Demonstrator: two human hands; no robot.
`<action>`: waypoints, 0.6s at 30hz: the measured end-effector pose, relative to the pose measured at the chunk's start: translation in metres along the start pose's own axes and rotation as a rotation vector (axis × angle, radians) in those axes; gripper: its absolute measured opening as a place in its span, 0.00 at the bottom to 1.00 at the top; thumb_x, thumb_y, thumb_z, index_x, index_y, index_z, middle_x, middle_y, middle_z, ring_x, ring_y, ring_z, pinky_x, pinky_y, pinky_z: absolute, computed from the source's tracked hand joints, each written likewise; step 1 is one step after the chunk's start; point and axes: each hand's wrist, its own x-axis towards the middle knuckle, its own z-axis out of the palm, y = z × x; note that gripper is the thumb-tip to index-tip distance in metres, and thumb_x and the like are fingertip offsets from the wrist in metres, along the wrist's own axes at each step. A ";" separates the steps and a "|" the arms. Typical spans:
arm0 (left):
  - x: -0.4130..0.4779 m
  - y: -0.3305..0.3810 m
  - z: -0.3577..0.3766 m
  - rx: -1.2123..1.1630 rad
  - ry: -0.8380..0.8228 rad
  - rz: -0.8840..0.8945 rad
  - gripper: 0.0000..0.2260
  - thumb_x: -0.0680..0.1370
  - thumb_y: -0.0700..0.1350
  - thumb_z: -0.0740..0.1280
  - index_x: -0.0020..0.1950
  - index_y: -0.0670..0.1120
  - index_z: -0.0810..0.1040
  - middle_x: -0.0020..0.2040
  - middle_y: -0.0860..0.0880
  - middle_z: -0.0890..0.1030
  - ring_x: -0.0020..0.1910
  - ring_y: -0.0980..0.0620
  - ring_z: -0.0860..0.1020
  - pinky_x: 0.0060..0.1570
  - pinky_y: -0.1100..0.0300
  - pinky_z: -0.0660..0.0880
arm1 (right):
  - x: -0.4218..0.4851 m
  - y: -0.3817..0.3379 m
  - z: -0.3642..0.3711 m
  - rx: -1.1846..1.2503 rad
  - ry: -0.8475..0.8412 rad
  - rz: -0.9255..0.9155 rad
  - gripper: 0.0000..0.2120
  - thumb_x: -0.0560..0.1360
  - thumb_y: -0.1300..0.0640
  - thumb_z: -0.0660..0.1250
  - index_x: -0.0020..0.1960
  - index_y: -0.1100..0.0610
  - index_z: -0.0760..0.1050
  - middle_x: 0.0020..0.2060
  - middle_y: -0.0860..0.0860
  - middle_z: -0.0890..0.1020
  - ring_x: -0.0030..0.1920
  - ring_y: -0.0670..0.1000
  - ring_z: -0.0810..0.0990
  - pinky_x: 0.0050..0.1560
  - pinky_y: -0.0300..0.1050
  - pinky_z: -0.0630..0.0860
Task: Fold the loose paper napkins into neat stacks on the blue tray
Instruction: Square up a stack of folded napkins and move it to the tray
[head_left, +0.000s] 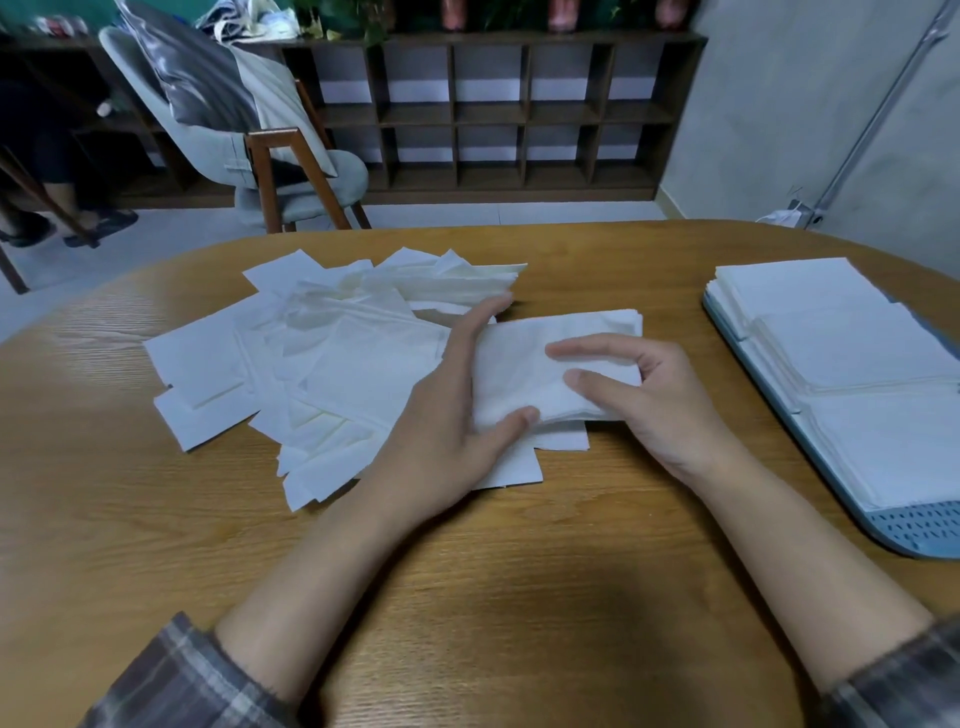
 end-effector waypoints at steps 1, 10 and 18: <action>-0.001 -0.003 0.001 0.085 -0.025 0.029 0.38 0.78 0.48 0.77 0.81 0.61 0.58 0.73 0.63 0.69 0.67 0.61 0.74 0.63 0.62 0.73 | 0.001 0.001 -0.001 -0.032 0.063 -0.003 0.13 0.79 0.66 0.73 0.57 0.51 0.87 0.56 0.40 0.87 0.63 0.38 0.81 0.62 0.28 0.71; 0.002 -0.024 -0.005 0.304 -0.182 0.029 0.08 0.77 0.56 0.76 0.53 0.57 0.84 0.56 0.61 0.81 0.60 0.59 0.77 0.61 0.50 0.75 | 0.006 0.010 -0.007 -0.118 0.268 0.018 0.14 0.80 0.64 0.71 0.59 0.49 0.86 0.55 0.32 0.85 0.61 0.30 0.77 0.58 0.20 0.66; 0.002 -0.028 -0.001 0.409 -0.119 0.149 0.02 0.80 0.50 0.73 0.50 0.53 0.85 0.51 0.58 0.84 0.54 0.55 0.80 0.50 0.50 0.79 | 0.007 0.010 -0.006 -0.134 0.225 0.009 0.14 0.80 0.65 0.70 0.59 0.50 0.86 0.56 0.33 0.85 0.61 0.28 0.77 0.58 0.19 0.65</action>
